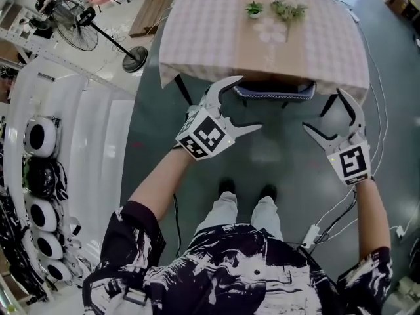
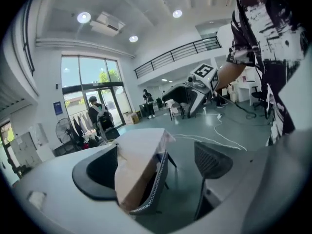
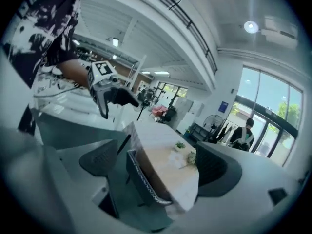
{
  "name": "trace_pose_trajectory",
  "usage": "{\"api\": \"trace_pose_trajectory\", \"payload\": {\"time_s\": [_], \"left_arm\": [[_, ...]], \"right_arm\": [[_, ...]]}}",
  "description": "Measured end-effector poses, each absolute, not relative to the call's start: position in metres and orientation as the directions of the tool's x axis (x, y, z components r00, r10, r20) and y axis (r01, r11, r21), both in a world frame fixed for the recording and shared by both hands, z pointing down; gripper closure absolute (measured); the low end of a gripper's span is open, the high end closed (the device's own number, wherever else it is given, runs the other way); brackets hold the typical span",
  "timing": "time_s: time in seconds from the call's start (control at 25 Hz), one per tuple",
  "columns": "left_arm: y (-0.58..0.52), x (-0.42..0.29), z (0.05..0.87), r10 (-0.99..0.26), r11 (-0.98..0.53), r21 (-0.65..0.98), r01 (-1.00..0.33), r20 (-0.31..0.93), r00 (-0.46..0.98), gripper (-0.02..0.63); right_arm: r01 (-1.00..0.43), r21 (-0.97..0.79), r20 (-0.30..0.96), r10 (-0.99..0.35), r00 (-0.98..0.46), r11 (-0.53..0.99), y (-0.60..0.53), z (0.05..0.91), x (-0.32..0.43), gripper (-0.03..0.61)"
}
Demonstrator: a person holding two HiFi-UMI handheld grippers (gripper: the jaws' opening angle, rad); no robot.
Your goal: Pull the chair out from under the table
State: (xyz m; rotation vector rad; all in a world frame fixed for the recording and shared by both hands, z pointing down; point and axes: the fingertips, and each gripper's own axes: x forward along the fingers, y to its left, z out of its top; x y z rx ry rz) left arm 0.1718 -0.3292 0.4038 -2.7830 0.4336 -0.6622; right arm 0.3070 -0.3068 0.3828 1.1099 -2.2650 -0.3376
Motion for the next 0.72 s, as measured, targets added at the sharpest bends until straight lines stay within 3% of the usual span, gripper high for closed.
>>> {"api": "trace_pose_trajectory", "payload": {"time_s": [0.16, 0.32, 0.52, 0.72], "left_arm": [[-0.365, 0.195, 0.479, -0.302, -0.937, -0.326, -0.13, 0.56, 0.772, 0.141], [-0.391, 0.211, 0.564, -0.231, -0.955, -0.296, -0.013, 0.718, 0.656, 0.141], [-0.418, 0.223, 0.633, -0.186, -0.972, -0.235, 0.015, 0.803, 0.567, 0.142], [-0.442, 0.226, 0.686, -0.17, -0.969, -0.233, 0.086, 0.874, 0.456, 0.143]], "right_arm": [[-0.459, 0.508, 0.566, -0.684, -0.461, 0.729, -0.354, 0.469, 0.305, 0.127], [-0.296, 0.51, 0.726, -0.589, -0.354, 0.807, -0.392, 0.558, 0.315, 0.127], [-0.135, 0.46, 0.843, -0.48, -0.245, 0.877, -0.415, 0.642, 0.313, 0.127], [-0.082, 0.409, 0.896, -0.417, -0.154, 0.909, -0.434, 0.697, 0.318, 0.129]]}}
